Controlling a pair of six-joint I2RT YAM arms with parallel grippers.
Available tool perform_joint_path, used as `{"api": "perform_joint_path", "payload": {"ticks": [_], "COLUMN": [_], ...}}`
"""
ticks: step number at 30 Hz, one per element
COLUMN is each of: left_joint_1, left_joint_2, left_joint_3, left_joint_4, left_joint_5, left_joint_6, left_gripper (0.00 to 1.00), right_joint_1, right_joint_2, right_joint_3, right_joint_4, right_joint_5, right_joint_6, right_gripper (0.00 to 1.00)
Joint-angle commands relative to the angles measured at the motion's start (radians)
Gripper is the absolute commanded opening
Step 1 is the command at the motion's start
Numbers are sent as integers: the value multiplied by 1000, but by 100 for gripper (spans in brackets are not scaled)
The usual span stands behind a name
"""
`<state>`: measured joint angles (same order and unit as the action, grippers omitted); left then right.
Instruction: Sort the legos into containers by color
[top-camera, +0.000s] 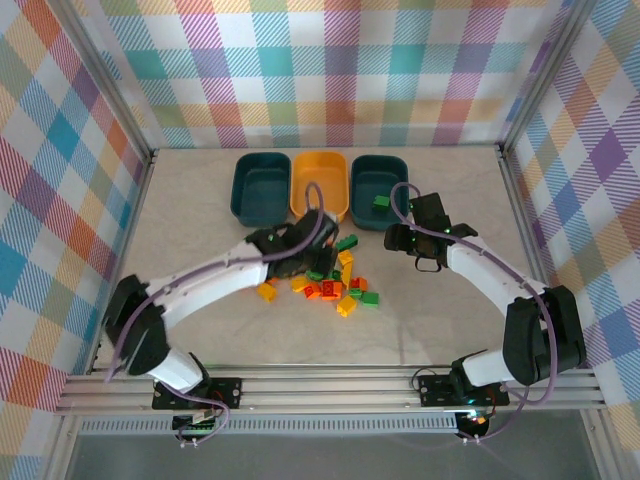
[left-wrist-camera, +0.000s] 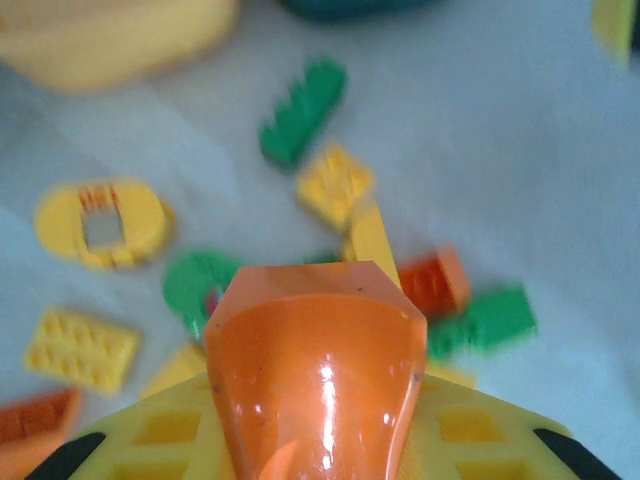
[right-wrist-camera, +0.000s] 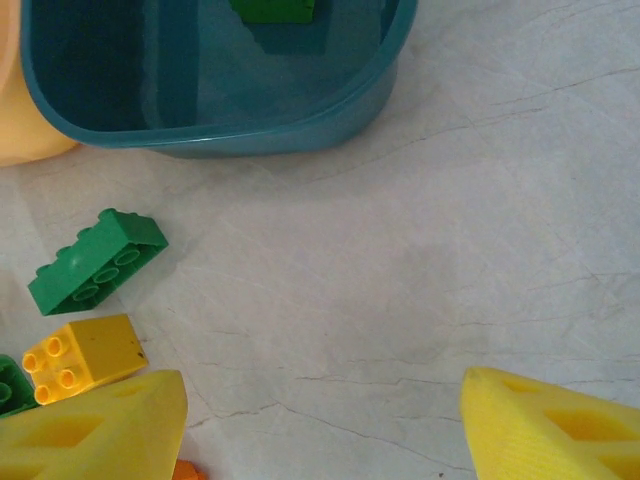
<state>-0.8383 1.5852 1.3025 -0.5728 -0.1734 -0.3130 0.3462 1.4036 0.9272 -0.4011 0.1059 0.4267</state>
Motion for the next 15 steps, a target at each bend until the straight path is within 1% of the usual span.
{"api": "perform_joint_path", "payload": {"ticks": [1, 5, 8, 10, 13, 15], "left_joint_1": [118, 205, 247, 269, 296, 308], "left_joint_2": [185, 440, 605, 690, 799, 862], "left_joint_3": [187, 495, 718, 831, 980, 1085], "left_joint_4": [-21, -113, -193, -236, -281, -327], "left_joint_5": [70, 121, 137, 140, 149, 156], "left_joint_6": [-6, -10, -12, -18, -12, 0], "left_gripper": [0, 0, 0, 0, 3, 9], "right_joint_1": [-4, -4, -4, -4, -4, -4], "right_joint_2": [-43, -106, -169, -207, -244, -250], "right_joint_3": [-34, -77, -110, -129, -150, -149], "right_joint_4": [19, 0, -25, -41, -53, -67], "right_joint_5": [-47, -67, -64, -57, -55, -32], "right_joint_6": [46, 64, 70, 67, 35, 14], "right_gripper": [72, 73, 73, 74, 77, 78]}}
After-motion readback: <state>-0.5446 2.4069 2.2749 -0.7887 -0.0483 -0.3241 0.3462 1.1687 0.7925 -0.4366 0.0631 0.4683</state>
